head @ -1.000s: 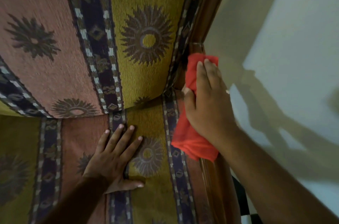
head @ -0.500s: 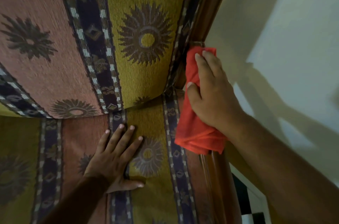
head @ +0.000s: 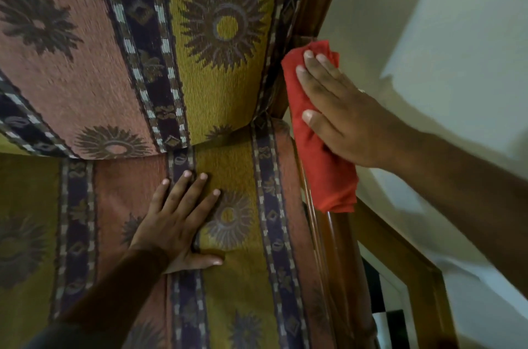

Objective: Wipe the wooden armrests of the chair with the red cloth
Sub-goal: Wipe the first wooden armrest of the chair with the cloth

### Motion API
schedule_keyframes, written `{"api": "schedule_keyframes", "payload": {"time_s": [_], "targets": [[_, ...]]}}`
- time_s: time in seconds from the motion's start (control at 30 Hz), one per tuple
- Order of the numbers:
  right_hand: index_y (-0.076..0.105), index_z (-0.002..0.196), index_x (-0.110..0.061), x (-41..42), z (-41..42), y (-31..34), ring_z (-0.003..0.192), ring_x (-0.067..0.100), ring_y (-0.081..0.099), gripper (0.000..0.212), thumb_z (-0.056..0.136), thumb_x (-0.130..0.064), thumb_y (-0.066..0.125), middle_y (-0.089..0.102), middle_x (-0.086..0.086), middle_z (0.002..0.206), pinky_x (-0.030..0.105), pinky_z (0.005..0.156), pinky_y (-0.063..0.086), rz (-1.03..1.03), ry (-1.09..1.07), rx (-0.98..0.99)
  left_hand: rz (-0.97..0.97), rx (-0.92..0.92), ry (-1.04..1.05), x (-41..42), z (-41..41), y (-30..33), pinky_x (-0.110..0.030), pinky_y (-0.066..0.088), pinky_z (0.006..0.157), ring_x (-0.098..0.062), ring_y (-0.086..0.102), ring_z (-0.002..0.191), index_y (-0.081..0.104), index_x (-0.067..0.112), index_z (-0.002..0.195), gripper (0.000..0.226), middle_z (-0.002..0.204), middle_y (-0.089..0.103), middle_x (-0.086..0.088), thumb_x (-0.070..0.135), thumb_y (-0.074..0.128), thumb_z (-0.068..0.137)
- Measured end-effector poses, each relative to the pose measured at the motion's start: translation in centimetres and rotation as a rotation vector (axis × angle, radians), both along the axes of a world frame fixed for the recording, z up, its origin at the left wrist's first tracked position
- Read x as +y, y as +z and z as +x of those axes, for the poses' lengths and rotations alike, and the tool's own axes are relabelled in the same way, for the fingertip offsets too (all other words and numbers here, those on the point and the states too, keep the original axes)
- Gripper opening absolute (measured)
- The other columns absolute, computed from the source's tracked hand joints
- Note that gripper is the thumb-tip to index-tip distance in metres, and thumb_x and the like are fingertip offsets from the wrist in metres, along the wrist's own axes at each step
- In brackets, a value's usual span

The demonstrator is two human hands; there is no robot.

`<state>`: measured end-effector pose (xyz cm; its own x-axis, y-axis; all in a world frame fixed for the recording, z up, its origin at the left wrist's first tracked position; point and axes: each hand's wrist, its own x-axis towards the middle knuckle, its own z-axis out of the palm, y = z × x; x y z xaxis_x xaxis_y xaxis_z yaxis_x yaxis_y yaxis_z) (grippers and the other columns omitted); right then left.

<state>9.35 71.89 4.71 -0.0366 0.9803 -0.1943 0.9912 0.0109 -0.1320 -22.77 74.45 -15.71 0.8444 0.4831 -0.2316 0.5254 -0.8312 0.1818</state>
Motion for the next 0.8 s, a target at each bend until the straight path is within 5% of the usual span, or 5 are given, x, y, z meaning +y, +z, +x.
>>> {"api": "schedule_keyframes", "payload": {"time_s": [0.27,0.47,0.8], "targets": [[0.005,0.157,-0.004,1.9,-4.0,-1.9,0.154,0.033,-0.006,0.078,0.092,-0.040,0.028,-0.002,0.020,0.166,0.047,0.125,0.002,0.123,-0.227,-0.113,0.032,-0.006,0.000,-0.1,0.1,0.1,-0.067,0.017,0.115,-0.043,0.020,0.150,0.029,0.016,0.155,0.124,0.163,0.024,-0.019,0.100,0.033,0.064],[0.001,0.158,-0.005,-2.1,-5.0,-1.9,0.154,0.032,-0.010,0.087,0.087,-0.050,0.025,-0.006,0.019,0.167,0.044,0.124,-0.003,0.109,-0.192,-0.053,0.031,-0.005,-0.005,0.0,0.2,0.3,-0.067,0.016,0.116,-0.043,0.020,0.150,0.032,0.015,0.154,0.124,0.162,0.026,-0.020,0.099,0.036,0.064],[0.003,0.158,-0.009,0.1,-4.5,-2.9,0.154,0.033,-0.004,0.084,0.096,-0.045,0.048,-0.003,0.016,0.167,0.047,0.124,0.004,0.152,-0.243,-0.084,0.098,-0.002,-0.001,-0.3,0.0,-0.5,-0.064,0.009,0.119,-0.042,0.013,0.152,0.017,0.019,0.159,0.125,0.166,0.016,-0.017,0.100,0.028,0.065]]}}
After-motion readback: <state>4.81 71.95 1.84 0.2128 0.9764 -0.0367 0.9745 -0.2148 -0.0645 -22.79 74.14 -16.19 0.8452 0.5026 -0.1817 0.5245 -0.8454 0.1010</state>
